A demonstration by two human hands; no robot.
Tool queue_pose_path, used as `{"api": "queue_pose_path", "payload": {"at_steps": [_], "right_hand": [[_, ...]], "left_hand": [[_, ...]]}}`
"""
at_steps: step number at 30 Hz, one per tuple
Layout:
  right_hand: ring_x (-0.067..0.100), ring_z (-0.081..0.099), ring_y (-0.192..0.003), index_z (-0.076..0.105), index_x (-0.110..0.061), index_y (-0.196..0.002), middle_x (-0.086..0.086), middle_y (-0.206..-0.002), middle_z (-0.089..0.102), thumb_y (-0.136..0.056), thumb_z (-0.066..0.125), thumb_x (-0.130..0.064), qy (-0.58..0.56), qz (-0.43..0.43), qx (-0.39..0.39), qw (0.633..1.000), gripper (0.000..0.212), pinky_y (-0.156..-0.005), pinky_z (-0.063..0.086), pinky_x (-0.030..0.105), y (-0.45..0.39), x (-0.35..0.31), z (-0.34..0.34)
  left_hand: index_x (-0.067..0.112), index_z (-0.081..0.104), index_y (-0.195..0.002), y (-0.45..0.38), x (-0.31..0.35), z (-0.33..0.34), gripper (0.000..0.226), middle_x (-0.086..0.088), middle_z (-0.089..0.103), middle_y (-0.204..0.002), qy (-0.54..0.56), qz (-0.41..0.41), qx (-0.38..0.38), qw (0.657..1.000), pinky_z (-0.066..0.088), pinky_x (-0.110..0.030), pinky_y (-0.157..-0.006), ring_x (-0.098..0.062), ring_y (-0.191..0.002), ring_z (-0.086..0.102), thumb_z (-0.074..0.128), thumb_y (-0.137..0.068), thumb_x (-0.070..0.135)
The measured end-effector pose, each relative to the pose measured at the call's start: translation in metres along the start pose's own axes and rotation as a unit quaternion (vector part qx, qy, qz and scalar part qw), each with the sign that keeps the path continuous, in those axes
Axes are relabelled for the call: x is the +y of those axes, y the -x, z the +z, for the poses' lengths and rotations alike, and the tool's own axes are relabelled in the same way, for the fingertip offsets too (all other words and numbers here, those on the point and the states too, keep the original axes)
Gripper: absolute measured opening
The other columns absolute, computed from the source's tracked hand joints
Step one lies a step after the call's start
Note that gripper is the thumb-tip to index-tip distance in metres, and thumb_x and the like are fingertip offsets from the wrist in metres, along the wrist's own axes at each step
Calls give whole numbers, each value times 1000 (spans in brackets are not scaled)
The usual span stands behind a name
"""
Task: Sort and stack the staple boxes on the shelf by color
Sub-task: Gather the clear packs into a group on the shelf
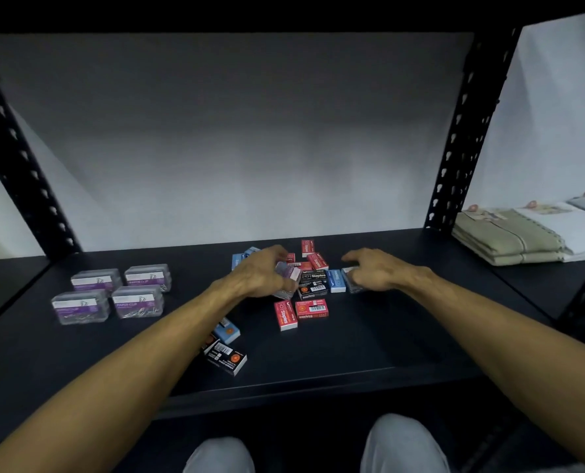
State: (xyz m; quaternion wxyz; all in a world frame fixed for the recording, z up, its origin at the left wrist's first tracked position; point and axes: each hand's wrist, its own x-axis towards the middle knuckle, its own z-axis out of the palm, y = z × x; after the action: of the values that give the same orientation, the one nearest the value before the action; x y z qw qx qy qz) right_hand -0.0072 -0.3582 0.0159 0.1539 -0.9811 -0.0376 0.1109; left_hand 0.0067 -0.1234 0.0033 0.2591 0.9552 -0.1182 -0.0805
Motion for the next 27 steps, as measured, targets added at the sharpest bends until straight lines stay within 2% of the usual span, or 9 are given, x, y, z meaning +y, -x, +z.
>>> {"api": "queue_pose_path", "payload": {"at_steps": [3, 7, 10, 13, 17, 20, 23, 27], "right_hand": [[23, 46, -133, 44, -22, -145, 2, -150, 45, -89, 54, -36, 9, 16, -13, 1000, 59, -109, 38, 40, -2, 5, -4], [18, 57, -109, 58, -20, -132, 1, -132, 59, -88, 54, -25, -1, 17, -19, 1000, 44, -86, 45, 28, 0, 11, -11], [14, 57, -101, 62, -20, -125, -1, -122, 62, -87, 57, -20, -25, 16, -14, 999, 38, -80, 42, 27, 3, 15, -14], [12, 59, -95, 64, -18, -120, -5, -107, 63, -86, 63, -22, -46, 15, -10, 999, 34, -77, 43, 26, 5, 19, -13], [9, 58, -86, 63, -18, -112, -4, -99, 63, -86, 69, -27, -48, 9, 0, 999, 28, -67, 41, 24, 6, 20, -16], [8, 57, -77, 59, -19, -105, -5, -90, 60, -85, 72, -25, -43, 1, 9, 999, 24, -59, 40, 23, 7, 17, -18], [9, 55, -74, 59, -19, -102, -6, -87, 57, -83, 75, -21, -37, -14, 32, 999, 24, -58, 39, 22, 7, 13, -19], [13, 57, -88, 57, -20, -107, -4, -100, 58, -82, 71, -9, -25, -19, 50, 998, 31, -65, 42, 23, 8, 13, -19]], "left_hand": [[25, 33, -147, -1, -2, -4, 87, -6, 43, -146, 11, 28, 4, 1000, 46, -39, -103, -25, -130, 48, 81, -76, 17], [24, 34, -147, -3, -8, -8, 88, -5, 47, -142, 18, 51, -13, 998, 48, -39, -102, -24, -126, 50, 78, -74, 2], [28, 44, -139, -4, -14, -12, 74, -3, 53, -134, 18, 45, -24, 999, 49, -40, -101, -22, -119, 54, 74, -77, 1], [28, 47, -138, -5, -15, -17, 66, -2, 53, -135, -1, 50, -43, 998, 45, -42, -105, -22, -124, 51, 70, -82, 0], [30, 44, -141, -4, -16, -21, 69, -2, 50, -139, -26, 62, -59, 996, 46, -42, -104, -22, -128, 49, 68, -84, 0], [34, 38, -145, -1, -17, -23, 76, -1, 48, -136, -24, 75, -87, 993, 48, -41, -101, -19, -121, 51, 70, -84, 4], [33, 44, -137, 1, -16, -24, 68, -1, 52, -126, 7, 77, -89, 993, 52, -36, -91, -18, -111, 56, 72, -82, 4], [22, 46, -116, 4, -15, -24, 49, -3, 57, -110, 98, 64, -50, 992, 52, -20, -65, -14, -92, 62, 71, -81, -1]]}}
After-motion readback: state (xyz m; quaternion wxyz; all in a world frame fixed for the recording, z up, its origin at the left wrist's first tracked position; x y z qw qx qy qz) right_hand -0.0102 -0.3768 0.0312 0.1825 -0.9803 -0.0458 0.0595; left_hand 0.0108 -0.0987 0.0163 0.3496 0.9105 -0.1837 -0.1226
